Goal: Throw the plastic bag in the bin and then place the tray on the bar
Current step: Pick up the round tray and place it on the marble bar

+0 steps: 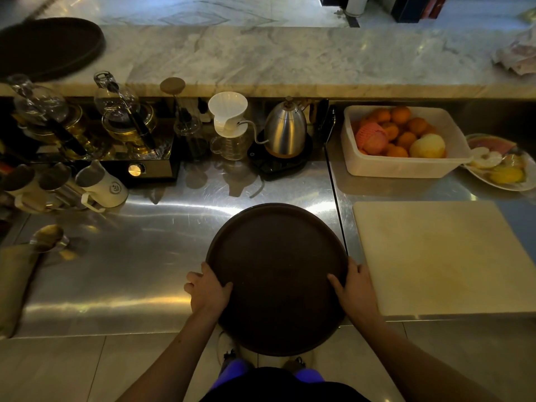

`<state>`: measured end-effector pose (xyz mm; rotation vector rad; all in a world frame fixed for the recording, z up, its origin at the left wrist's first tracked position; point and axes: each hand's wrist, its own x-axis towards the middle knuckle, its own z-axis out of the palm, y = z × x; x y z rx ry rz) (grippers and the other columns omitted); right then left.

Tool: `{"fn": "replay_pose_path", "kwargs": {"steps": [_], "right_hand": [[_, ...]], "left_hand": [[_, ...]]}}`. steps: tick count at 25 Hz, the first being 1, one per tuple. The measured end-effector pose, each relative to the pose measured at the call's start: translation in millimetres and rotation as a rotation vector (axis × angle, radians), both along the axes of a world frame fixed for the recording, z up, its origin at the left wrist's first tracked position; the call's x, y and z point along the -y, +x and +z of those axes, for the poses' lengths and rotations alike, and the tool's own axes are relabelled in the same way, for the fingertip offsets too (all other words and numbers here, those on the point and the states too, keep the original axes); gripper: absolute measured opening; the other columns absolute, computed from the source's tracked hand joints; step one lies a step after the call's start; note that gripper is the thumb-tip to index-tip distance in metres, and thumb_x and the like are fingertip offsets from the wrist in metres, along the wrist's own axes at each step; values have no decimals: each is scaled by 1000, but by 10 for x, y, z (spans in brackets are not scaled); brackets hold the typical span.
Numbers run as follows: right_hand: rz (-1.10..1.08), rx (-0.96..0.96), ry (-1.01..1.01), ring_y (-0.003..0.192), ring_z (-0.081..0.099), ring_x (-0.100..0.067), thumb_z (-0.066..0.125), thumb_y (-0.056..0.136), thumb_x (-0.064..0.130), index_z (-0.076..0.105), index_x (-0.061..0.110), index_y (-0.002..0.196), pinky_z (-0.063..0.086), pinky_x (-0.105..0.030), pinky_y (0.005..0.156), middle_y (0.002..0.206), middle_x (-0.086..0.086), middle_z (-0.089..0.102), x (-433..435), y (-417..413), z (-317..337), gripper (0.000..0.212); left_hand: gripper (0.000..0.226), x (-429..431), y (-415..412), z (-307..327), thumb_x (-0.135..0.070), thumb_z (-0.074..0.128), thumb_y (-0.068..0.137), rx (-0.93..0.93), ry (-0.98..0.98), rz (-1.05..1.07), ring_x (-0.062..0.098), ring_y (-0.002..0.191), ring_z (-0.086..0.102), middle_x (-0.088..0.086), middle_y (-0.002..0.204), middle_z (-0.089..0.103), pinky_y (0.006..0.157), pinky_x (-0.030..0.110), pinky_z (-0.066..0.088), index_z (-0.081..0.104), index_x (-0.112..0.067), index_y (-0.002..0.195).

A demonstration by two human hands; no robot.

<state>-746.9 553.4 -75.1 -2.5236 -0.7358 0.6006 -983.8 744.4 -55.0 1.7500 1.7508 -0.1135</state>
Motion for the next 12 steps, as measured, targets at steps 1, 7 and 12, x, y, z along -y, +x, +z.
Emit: {"fn": "replay_pose_path", "kwargs": {"steps": [1, 7, 12], "right_hand": [[0, -6, -3, 110, 55, -32, 61, 89, 42, 35, 14, 142, 49, -41, 90, 124, -17, 49, 1, 6, -12, 65], [-16, -14, 3, 106, 55, -34, 60, 89, 43, 33, 16, 144, 49, -41, 88, 121, -20, 48, -1, 10, -34, 67], [-32, -54, 46, 105, 56, -35, 56, 91, 47, 26, 22, 149, 49, -40, 85, 119, -20, 49, 30, -5, -70, 69]], "left_hand": [[70, -1, 5, 10, -29, 72, 81, -18, 1, -4, 43, 124, 36, 23, 134, 34, 94, 48, 44, 33, -12, 137], [61, -63, 7, 16, -26, 69, 83, 15, -7, 34, 43, 122, 40, 23, 132, 36, 95, 48, 44, 40, -9, 134], [55, -38, -17, -24, -20, 65, 87, 94, 43, 74, 43, 122, 40, 23, 134, 37, 96, 49, 44, 42, -8, 134]]}}
